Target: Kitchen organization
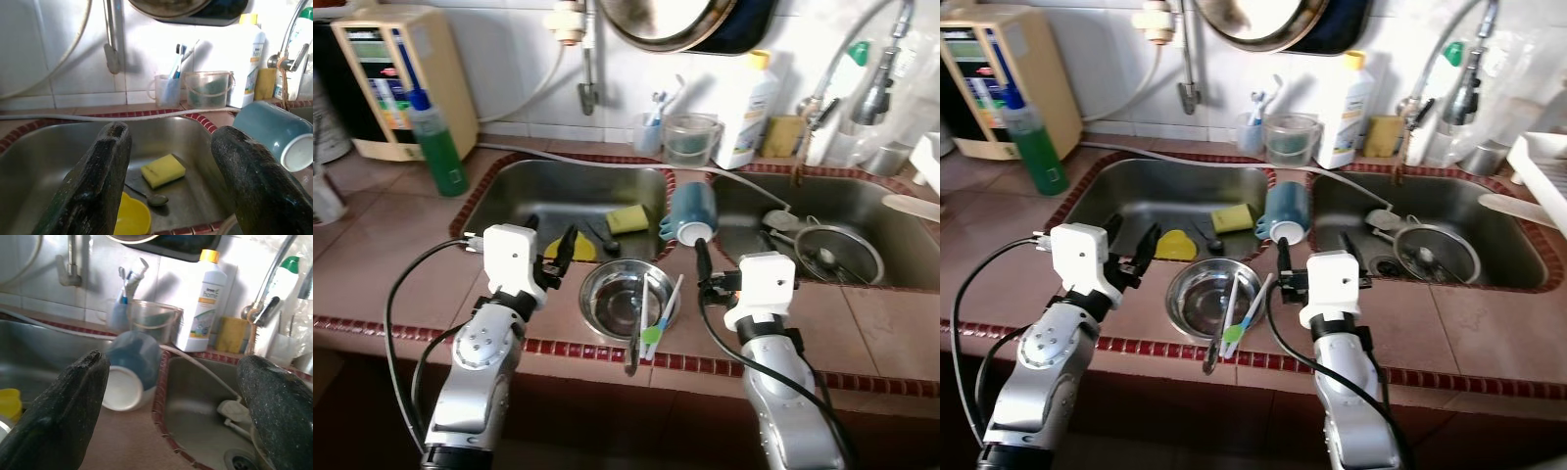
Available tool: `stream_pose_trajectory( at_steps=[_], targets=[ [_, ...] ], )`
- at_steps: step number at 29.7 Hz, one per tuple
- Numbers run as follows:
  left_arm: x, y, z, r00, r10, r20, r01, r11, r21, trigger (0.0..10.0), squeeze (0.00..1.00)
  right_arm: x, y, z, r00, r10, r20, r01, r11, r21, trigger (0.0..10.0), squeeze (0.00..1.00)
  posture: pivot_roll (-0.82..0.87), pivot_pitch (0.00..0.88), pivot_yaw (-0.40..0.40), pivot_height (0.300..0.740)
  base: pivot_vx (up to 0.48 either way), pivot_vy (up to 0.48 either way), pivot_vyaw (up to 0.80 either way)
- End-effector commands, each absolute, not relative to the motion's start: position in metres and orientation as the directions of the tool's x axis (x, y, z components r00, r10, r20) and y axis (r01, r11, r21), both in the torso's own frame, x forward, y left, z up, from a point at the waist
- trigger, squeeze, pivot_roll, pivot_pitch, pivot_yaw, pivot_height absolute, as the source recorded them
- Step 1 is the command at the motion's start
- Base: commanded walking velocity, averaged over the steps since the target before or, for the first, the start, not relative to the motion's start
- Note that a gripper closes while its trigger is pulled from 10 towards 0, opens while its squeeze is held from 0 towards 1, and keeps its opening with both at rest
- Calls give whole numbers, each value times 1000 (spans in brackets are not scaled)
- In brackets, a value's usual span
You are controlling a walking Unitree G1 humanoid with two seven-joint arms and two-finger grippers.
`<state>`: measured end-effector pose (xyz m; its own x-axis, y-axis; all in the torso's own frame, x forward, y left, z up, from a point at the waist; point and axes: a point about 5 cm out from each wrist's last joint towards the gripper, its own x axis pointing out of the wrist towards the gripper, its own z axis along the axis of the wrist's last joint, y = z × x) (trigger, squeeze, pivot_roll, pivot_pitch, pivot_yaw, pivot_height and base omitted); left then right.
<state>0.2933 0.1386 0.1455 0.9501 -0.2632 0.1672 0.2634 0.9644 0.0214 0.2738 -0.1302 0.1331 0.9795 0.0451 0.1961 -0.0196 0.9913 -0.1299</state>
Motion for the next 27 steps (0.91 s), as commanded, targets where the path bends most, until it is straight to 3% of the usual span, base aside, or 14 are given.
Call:
stream_pose_trajectory(
  at_steps=[1,13,27],
  targets=[
    [294,141,146,952,-257,166,255,966,33,10000,0,275,-127,133,981,58,185,-34,990,-134,10000,0,-233,0,24,740,0,0,-788],
    [295,141,147,954,-250,166,249,968,29,10000,0,276,-126,133,981,59,184,-35,991,-131,10000,0,-229,0,22,740,0,0,-765],
    [297,142,152,952,-252,175,253,967,16,10000,0,274,-125,138,975,54,217,-28,992,-122,10000,0,-229,0,37,740,0,0,0]
  ],
)
